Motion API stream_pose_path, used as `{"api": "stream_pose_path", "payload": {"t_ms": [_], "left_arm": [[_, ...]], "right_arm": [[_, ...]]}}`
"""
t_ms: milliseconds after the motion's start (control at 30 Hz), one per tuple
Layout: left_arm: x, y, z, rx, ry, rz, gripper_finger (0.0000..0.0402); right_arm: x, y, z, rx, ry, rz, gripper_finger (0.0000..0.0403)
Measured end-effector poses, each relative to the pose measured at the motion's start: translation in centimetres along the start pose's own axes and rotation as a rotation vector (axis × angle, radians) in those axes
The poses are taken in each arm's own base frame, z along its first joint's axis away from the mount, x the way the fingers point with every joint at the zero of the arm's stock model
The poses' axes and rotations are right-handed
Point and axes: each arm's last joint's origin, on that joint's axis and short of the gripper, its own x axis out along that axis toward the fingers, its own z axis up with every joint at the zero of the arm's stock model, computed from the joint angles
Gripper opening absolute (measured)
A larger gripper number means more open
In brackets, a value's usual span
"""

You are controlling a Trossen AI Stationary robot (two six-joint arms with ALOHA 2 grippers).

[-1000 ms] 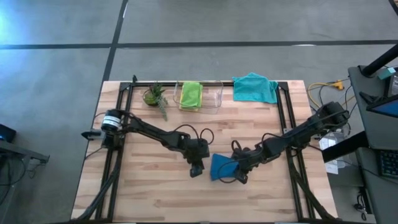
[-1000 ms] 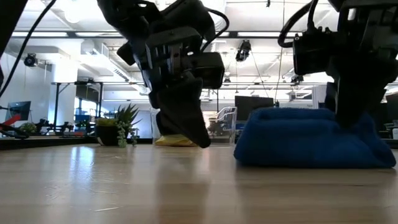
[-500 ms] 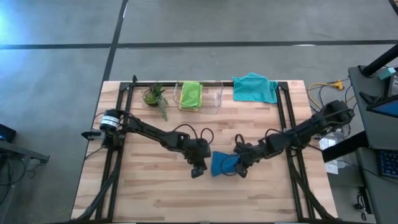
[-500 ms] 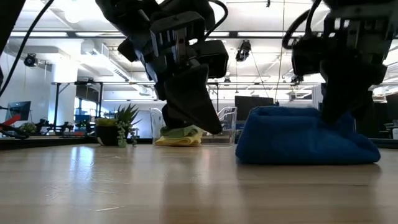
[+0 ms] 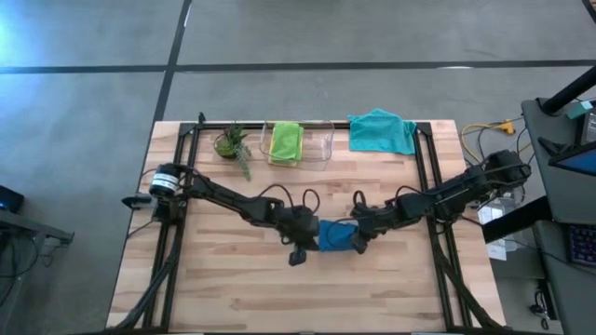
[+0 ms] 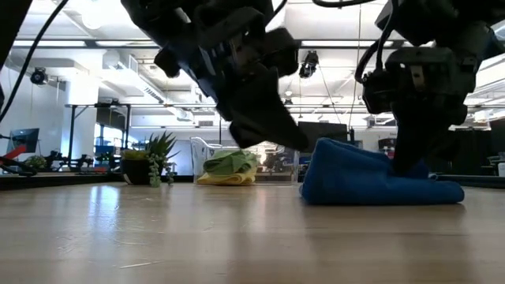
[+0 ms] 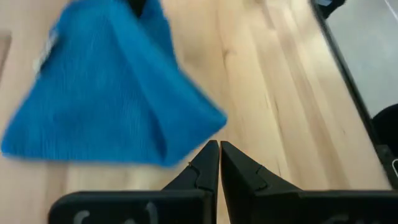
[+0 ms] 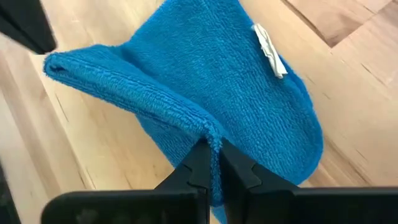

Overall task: Fold microfiber towels
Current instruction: Fold the bottom blue towel

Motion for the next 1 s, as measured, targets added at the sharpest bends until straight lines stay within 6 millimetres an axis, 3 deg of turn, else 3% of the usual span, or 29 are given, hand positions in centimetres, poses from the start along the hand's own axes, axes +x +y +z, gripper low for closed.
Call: {"api": "stream_pose_path", "payload": {"t_ms": [133, 233, 700, 1000], "left_arm": [[0.0, 0.0, 0.2, 0.094, -0.026, 0.021, 0.0005], [0.0, 0.1, 0.2, 0.123, -0.031, 0.047, 0.0032], [0.7, -0.1, 0.5, 0.129, -0.108, 0.087, 0.0261], [1.9, -0.1, -0.4, 0.061, -0.115, 0.162, 0.0285]], "right_arm": [[0.0, -0.3, -0.1, 0.002, 0.008, -0.001, 0.0011], [-0.1, -0.4, -0.3, 0.002, 0.014, -0.002, 0.0011], [0.0, -0.6, -0.3, 0.016, 0.021, -0.002, 0.0011], [0.0, -0.7, -0.1, 0.032, 0.014, -0.002, 0.0011]]}}
